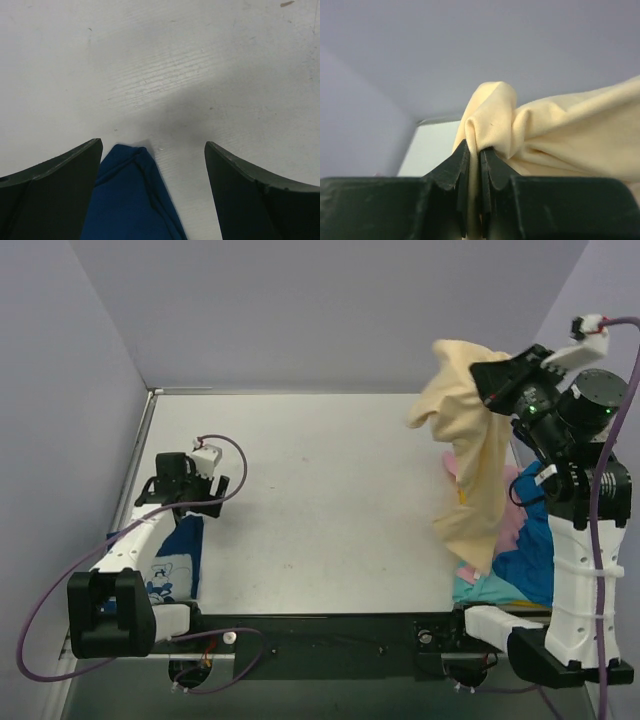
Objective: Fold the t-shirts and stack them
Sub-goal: Move the tshirt to the center of the board
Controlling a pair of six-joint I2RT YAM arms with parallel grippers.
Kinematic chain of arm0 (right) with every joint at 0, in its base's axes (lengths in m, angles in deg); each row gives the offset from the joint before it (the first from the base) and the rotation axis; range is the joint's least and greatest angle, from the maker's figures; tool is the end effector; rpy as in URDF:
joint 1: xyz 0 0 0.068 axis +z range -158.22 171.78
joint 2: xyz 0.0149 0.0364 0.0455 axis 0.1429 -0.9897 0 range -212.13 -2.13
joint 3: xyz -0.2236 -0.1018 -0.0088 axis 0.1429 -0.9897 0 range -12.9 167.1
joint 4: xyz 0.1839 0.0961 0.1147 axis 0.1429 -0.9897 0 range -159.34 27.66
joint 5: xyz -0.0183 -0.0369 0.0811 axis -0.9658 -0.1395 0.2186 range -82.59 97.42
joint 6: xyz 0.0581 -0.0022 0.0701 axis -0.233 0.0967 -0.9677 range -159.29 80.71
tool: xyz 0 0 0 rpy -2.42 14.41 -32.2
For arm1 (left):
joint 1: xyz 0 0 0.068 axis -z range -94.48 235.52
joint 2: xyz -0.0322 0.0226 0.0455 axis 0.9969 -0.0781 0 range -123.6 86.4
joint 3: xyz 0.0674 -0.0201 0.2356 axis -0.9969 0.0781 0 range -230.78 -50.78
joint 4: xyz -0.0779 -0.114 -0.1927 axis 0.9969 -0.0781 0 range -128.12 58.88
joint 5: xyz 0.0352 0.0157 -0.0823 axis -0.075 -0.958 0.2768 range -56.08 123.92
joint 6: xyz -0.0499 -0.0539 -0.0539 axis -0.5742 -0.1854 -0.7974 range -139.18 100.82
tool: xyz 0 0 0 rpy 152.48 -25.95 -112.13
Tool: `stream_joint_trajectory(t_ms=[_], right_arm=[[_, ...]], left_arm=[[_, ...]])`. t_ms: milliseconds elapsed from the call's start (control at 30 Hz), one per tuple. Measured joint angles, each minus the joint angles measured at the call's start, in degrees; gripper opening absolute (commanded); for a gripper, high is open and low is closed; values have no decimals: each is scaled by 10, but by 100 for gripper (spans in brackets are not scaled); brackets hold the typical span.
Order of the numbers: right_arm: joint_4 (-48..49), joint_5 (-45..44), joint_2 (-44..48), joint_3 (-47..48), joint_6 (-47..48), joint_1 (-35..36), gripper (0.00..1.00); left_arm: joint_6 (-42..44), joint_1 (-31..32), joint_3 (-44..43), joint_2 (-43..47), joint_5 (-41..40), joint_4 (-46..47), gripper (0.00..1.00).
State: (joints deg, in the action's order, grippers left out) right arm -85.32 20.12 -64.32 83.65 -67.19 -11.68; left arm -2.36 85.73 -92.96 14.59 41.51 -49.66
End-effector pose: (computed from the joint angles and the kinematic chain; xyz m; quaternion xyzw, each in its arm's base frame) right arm 0.2078 0.0055 0.5257 0.0878 0.6293 0.2312 0.7367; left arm 0.2695 -0.0118 0.1663 0.1614 0.9183 -0.0098 0.3613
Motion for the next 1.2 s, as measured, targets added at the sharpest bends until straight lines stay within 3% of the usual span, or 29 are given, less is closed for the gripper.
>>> stream_joint_trajectory(t_ms=[200, 300, 400, 533, 700, 867, 933, 967, 1000, 1033, 1200], right_arm=[[53, 172, -130, 190, 16, 256, 0], [120, 258, -175, 227, 7, 336, 0], [175, 314, -195, 220, -10, 357, 0], [188, 323, -196, 165, 11, 357, 0], [157, 300, -229, 92, 42, 344, 0], [88, 242, -354, 121, 86, 342, 0], [60, 216, -423, 149, 92, 343, 31], [42, 200, -459, 167, 95, 344, 66], [23, 182, -495, 191, 95, 347, 86], [9, 165, -524, 211, 91, 348, 99], [-67, 40, -623, 285, 101, 351, 100]], left_arm=[[2, -33, -51, -8, -18, -23, 94], [1, -56, -70, -14, -25, -28, 94], [2, -70, -77, -14, -31, -36, 94], [5, -75, -85, -17, -43, -51, 94], [16, -76, -96, -27, -55, -55, 94], [30, -78, -111, -50, -55, -71, 94], [36, -78, -125, -61, -45, -85, 94], [39, -78, -134, -65, -35, -93, 94], [43, -78, -144, -69, -24, -102, 94], [48, -78, -154, -71, -9, -110, 94], [73, -76, -205, -72, 67, -161, 92]])
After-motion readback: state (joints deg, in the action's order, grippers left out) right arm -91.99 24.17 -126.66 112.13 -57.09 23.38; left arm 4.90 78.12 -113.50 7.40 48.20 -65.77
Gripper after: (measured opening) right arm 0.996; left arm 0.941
